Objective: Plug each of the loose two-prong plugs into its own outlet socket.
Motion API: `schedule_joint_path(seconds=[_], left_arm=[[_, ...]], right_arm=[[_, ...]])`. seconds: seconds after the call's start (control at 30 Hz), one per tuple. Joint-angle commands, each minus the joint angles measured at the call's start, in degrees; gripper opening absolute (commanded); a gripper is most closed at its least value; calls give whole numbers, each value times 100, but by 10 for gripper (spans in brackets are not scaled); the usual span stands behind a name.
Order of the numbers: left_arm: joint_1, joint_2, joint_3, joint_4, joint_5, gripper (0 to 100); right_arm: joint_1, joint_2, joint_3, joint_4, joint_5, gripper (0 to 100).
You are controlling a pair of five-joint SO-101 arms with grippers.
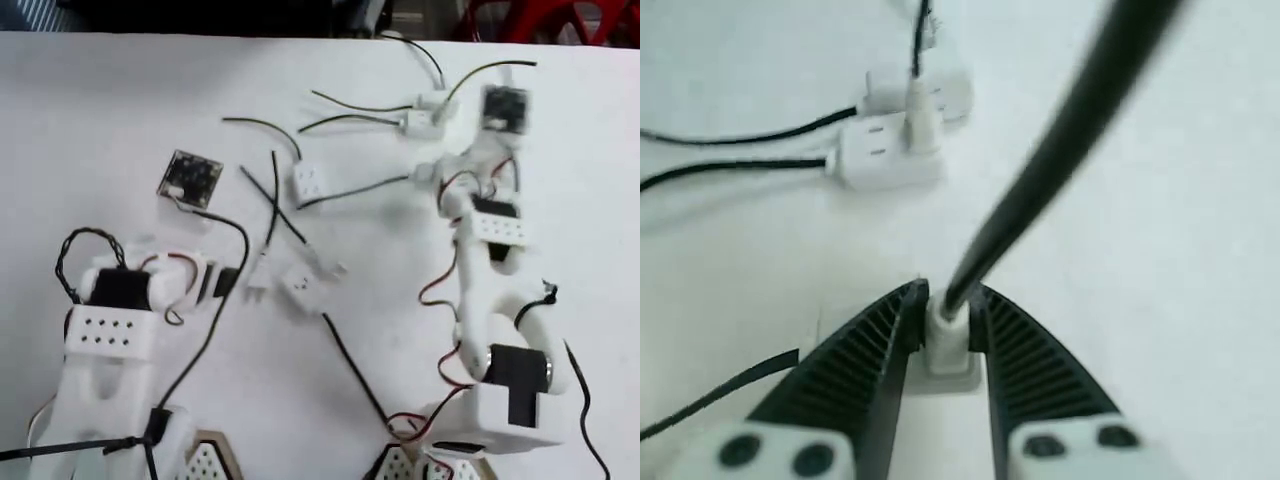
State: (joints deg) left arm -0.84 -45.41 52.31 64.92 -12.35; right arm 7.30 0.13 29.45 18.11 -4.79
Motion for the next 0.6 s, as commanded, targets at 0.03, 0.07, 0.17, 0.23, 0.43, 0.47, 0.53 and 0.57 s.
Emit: schedule_joint_path(seconds=[0.03, 0.07, 0.17, 0.23, 0.43, 0.47, 0.53, 0.57], left_arm=[[-40, -145, -26, -88, 44, 264], [-40, -145, -26, -88, 44, 264], [-40, -145, -26, -88, 44, 264], [-40, -136, -26, -88, 44, 264], [-40, -127, -26, -88, 44, 264], [-40, -127, -26, -88, 44, 264], [-40, -127, -26, -88, 44, 264], [-40, -127, -26, -88, 44, 264]], right_arm=[[75, 4, -448, 4, -1486, 18], [66, 31, -457, -4, -1653, 18], [92, 57, -431, -242, -1916, 18], [163, 57, -413, -321, -2057, 18], [470, 40, -545, -189, -2338, 70], [453, 57, -607, -31, -2295, 111], [382, 57, -730, 374, -2171, 211], [321, 31, -800, 593, -2066, 256]])
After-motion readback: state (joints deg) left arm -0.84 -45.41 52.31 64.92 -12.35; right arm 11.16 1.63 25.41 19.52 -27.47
